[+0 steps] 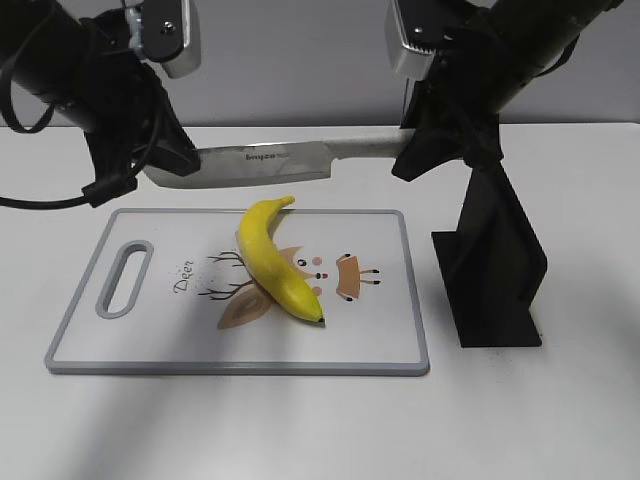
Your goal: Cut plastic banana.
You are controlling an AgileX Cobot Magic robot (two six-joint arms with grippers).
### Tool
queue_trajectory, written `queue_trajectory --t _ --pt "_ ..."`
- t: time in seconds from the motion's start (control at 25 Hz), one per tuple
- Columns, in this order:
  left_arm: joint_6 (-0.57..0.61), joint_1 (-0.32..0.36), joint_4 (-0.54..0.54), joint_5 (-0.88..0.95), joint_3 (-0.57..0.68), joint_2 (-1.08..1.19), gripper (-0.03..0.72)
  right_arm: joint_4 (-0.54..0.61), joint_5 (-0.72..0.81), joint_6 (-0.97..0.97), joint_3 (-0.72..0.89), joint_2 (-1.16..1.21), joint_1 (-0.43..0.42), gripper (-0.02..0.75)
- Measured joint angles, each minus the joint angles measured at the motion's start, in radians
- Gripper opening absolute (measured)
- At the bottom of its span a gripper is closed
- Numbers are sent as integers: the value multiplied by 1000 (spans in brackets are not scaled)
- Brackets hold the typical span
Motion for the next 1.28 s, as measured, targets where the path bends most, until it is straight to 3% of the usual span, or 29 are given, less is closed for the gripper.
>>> queue_trajectory --t 0.08,0.24,0.6,0.92,1.28 --pt "0 0 3 1 0 2 17 -5 -7 -8 0 0 0 179" --pt "1 -1 5 -3 -1 22 1 -17 -29 -22 0 5 0 179" --pt "1 -1 21 -22 -1 79 -1 -12 -59 -26 0 93 0 179" --pt "0 1 -6 -134 2 285 -2 -25 -149 -54 -3 286 0 181" --pt "7 -6 -20 -182 2 304 0 -41 -205 -70 -13 336 -2 187"
